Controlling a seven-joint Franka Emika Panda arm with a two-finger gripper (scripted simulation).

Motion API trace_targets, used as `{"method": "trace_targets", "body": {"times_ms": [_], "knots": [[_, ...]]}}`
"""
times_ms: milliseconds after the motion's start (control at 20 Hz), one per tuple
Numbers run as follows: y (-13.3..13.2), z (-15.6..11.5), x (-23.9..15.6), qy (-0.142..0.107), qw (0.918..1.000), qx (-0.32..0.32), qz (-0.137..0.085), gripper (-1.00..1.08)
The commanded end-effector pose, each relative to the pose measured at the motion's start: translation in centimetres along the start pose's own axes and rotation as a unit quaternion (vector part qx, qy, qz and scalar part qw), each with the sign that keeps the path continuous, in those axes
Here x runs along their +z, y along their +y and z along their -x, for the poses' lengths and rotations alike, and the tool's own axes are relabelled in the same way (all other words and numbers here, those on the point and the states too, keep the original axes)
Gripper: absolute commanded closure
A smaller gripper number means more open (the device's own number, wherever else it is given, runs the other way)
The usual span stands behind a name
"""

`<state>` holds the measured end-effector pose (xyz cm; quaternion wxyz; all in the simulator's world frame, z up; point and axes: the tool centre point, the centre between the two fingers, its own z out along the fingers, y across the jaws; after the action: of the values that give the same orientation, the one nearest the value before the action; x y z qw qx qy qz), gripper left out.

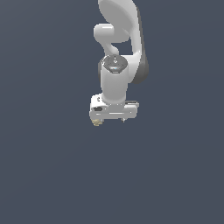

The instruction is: Pick up the object and move it to a goal position.

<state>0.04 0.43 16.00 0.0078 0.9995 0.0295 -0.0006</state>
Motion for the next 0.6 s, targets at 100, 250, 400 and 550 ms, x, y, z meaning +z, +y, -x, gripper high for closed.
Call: {"method": "trace_targets", "body": {"times_ms": [100, 250, 400, 550], "knots": [[0.3, 0.0, -0.1, 0.001, 1.0, 0.003, 0.0, -0.92], [1.9, -0.1, -0.6, 0.006, 0.9998, 0.02, 0.0, -0.92], [3.4, -0.1, -1.2, 0.012, 0.9993, 0.037, 0.0, -0.92], [3.6, -0.1, -1.3, 0.012, 0.9991, 0.039, 0.0, -0.92]]}}
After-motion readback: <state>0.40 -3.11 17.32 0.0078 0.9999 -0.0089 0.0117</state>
